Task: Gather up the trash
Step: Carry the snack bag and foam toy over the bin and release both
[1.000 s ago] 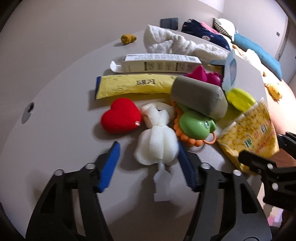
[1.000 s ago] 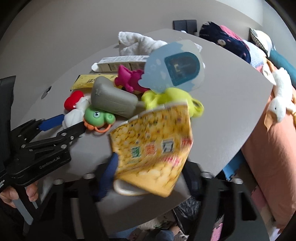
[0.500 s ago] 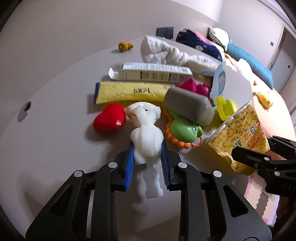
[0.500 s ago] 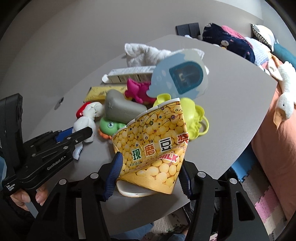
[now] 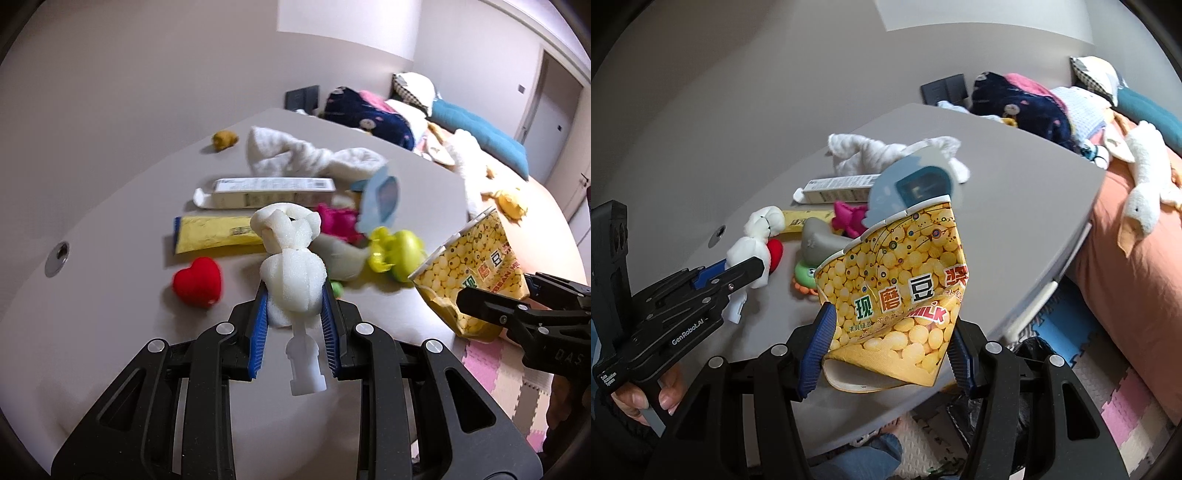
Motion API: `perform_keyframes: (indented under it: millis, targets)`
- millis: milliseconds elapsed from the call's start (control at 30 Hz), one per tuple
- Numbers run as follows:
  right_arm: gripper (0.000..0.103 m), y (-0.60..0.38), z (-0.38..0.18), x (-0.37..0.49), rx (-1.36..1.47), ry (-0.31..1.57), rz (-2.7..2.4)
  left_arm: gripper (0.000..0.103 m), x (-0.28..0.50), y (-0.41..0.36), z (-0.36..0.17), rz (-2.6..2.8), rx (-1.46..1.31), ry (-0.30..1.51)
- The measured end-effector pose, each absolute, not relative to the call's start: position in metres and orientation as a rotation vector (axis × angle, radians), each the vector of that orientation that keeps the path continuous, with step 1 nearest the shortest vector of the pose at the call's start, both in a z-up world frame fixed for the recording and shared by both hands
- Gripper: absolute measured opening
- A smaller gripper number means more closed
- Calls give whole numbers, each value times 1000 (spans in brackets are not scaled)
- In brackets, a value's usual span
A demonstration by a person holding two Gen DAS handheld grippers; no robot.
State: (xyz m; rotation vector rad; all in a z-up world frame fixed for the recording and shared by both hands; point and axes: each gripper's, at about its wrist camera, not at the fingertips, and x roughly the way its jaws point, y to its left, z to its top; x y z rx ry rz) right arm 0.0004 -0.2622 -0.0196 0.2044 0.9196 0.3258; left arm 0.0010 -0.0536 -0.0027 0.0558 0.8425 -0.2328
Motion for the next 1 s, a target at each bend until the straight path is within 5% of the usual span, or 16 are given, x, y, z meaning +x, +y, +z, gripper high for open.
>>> perform_keyframes:
  millis: [1000]
  targets:
    - [59,-411,-17,-80,318,882,8,26,-35,-226,-7,-644,208,853]
